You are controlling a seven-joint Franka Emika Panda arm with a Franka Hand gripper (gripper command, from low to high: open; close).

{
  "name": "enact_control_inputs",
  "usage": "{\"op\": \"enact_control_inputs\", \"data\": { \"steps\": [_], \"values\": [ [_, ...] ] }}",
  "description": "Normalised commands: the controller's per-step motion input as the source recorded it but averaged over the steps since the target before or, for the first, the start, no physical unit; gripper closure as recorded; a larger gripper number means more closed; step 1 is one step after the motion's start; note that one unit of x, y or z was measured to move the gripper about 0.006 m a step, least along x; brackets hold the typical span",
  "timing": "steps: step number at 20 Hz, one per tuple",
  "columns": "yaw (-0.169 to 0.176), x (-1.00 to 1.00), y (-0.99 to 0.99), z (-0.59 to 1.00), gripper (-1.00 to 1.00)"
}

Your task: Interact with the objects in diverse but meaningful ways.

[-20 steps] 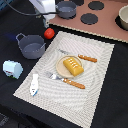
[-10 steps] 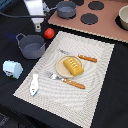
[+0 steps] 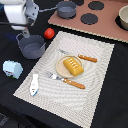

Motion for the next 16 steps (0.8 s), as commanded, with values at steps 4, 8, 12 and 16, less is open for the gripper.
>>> {"op": "enact_control_inputs", "data": {
  "steps": [4,8,12,16],
  "values": [
    [-0.141,0.65,-0.43,0.50,-1.00],
    [-0.101,0.79,-0.51,0.54,-1.00],
    [-0.085,0.82,-0.55,0.53,-1.00],
    [-0.076,0.78,-0.57,0.38,-1.00]
  ]
}}
